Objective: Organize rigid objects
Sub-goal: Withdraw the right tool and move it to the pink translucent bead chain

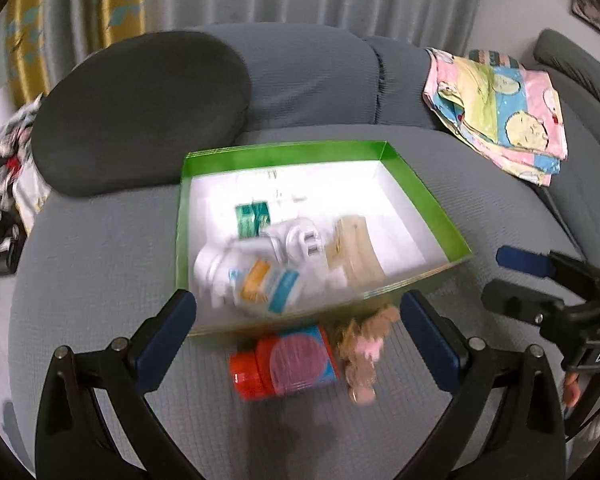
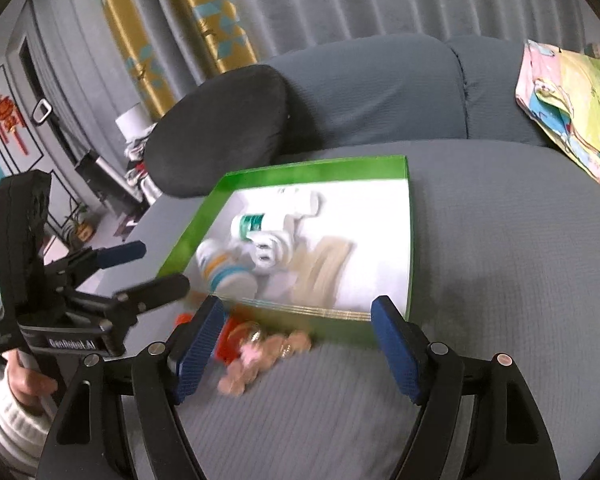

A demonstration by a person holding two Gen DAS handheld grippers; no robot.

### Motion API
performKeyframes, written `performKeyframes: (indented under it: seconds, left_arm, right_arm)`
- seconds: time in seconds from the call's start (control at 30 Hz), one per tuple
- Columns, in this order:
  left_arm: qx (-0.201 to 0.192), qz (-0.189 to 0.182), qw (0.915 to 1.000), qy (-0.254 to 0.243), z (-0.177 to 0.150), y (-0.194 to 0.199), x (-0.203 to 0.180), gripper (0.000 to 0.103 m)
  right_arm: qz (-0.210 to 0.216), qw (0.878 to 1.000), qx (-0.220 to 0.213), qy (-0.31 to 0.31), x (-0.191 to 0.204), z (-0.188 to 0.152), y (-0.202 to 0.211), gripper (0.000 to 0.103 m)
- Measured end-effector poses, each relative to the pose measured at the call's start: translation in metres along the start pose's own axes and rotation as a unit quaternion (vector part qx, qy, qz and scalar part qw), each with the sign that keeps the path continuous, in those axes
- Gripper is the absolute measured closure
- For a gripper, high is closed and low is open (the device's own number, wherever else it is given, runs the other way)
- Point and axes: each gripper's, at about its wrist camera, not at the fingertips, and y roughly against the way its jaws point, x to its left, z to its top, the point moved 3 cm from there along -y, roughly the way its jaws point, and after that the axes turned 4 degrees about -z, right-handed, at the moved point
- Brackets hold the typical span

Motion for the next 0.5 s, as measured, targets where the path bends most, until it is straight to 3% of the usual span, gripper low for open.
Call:
performKeyframes:
  seconds: [0.37, 0.5]
  left_arm:
    - [0.039, -0.009, 0.9941, 0.101, -0.074, 0.02, 0.022, 0.001]
    - [0.052, -0.011, 0.992, 0.114, -0.096, 0.021, 0.022, 0.001]
  right_arm:
    - [0.022, 0.999, 0.036, -0.015, 0.009, -0.049, 0.009, 0.019]
    - [0.037, 0.997, 0.055, -0.036, 0.009, -0.065, 0.004, 0.019]
